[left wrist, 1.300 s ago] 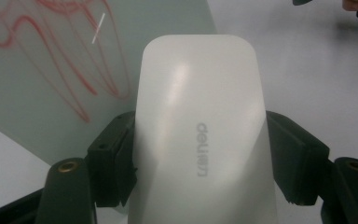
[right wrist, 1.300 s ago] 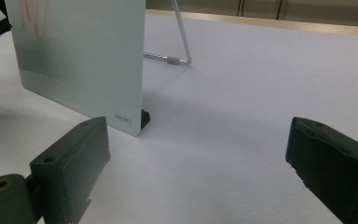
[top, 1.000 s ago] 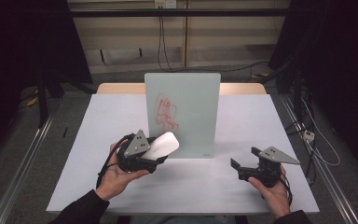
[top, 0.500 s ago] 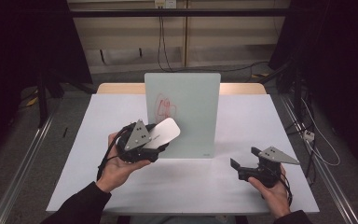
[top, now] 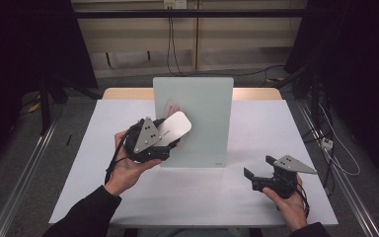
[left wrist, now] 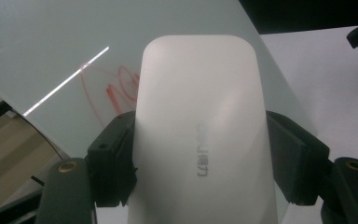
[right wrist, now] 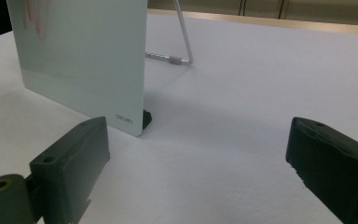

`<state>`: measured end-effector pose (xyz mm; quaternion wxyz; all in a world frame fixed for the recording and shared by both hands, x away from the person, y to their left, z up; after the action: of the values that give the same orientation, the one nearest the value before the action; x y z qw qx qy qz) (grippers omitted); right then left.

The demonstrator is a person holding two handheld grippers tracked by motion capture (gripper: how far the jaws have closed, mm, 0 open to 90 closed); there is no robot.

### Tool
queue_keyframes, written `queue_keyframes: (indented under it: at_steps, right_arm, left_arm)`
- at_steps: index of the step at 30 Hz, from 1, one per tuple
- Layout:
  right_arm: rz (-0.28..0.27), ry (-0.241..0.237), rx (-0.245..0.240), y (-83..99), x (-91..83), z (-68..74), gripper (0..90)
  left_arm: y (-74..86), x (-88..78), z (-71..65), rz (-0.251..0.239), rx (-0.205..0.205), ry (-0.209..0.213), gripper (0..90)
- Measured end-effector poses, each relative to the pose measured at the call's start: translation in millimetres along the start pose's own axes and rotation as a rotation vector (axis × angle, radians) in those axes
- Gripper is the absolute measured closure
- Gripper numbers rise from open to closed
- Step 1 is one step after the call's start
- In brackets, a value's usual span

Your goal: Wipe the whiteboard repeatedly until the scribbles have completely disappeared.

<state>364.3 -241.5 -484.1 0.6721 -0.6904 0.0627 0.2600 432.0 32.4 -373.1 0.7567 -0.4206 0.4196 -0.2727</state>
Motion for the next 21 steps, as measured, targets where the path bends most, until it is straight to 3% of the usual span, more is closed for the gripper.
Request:
queue_keyframes:
  at_steps: [9, 21]
  right_arm:
    - [0.002, -0.001, -0.006, 0.3, 0.3, -0.3, 5.9]
    - [0.005, -0.001, -0.006, 0.6, 0.3, 0.4, 6.0]
  left_arm:
    - [-13.4, 4.5, 23.0, -0.033, 0.024, -0.092, 31.1]
    - [-28.1, 9.3, 38.2, -0.060, 0.069, -0.154, 31.1]
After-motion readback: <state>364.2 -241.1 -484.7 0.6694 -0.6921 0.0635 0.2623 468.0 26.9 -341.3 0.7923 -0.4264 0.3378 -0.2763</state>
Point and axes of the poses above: each handheld gripper's, and its own axes: x roughly forward along the jaws, y roughly out of its underside, z roughly to its left, the point moved 10 cm from there along x, roughly forward along the jaws, and after that the axes turned 9 degrees about y, right-handed, at the moved point
